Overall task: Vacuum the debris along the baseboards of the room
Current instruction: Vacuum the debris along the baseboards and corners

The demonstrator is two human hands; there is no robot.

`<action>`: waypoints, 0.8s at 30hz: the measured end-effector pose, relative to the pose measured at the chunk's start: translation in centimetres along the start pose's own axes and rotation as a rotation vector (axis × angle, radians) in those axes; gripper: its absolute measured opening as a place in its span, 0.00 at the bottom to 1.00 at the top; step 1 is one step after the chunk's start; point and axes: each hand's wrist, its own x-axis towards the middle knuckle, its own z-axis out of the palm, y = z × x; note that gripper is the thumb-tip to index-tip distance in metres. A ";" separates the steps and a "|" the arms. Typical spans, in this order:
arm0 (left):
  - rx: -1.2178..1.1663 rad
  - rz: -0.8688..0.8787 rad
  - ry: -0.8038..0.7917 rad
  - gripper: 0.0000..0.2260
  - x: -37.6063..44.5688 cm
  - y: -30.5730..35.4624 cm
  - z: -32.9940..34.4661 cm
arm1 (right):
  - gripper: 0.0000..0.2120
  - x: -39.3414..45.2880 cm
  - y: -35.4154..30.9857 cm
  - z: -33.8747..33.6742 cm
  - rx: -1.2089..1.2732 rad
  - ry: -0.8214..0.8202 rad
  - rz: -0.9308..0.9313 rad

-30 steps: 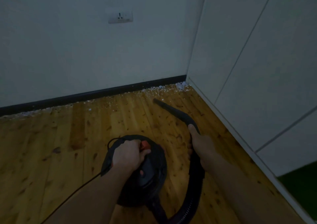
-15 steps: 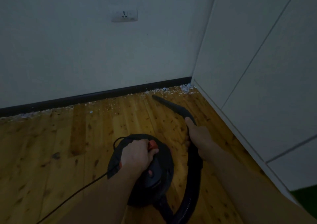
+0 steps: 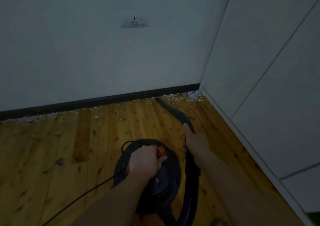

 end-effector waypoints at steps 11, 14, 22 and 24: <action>0.065 -0.051 -0.014 0.19 1.3 0.9 0.4 | 0.28 1.8 0.3 -1.8 -0.053 -0.083 -0.020; 0.098 -0.089 -0.025 0.23 1.4 1.0 0.3 | 0.27 1.5 1.0 -2.3 -0.025 -0.079 -0.036; 0.097 -0.066 -0.026 0.23 1.4 0.9 0.2 | 0.30 1.5 1.2 -4.0 0.030 0.008 0.003; 0.092 -0.051 -0.029 0.23 1.7 0.8 0.2 | 0.30 1.6 1.3 -4.4 0.058 0.036 0.023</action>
